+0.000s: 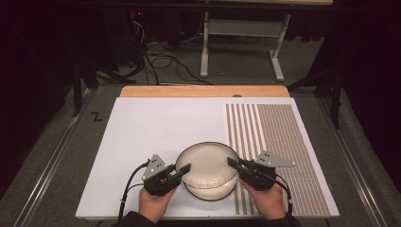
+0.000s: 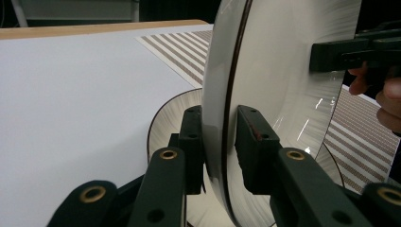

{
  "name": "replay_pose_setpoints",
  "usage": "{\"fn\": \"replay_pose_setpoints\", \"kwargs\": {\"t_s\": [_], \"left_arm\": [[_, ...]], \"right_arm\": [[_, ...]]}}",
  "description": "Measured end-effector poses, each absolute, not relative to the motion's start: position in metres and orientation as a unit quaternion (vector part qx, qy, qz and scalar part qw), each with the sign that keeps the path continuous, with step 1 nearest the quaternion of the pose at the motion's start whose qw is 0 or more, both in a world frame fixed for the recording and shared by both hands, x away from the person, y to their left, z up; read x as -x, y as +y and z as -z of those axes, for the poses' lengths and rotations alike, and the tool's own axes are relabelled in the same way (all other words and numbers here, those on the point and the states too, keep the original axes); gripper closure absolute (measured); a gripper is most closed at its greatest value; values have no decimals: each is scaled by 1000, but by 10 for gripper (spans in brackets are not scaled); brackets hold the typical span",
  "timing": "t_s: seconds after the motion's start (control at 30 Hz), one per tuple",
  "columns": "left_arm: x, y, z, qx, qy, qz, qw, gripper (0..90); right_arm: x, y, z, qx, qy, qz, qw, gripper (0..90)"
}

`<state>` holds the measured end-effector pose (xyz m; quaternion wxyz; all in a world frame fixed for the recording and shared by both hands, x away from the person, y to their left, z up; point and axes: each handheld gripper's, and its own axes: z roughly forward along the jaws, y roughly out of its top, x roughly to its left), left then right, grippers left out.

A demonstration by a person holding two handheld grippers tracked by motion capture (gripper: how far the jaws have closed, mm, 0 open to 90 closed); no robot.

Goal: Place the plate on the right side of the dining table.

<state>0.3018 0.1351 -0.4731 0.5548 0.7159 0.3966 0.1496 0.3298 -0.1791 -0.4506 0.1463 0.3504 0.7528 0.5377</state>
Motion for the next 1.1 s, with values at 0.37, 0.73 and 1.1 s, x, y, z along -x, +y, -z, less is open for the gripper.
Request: {"fn": "replay_pose_setpoints", "kwargs": {"t_s": [0.37, 0.73, 1.1], "left_arm": [[-303, 123, 467, -724, 391, -151, 548, 743], [-311, 114, 461, -724, 400, -154, 540, 746], [-316, 101, 455, -727, 391, -158, 542, 771]], "right_arm": [[-326, -194, 440, -351, 742, -550, 158, 834], [-325, -203, 433, -349, 736, -555, 170, 850], [-326, -215, 428, -353, 731, -553, 188, 845]]}}
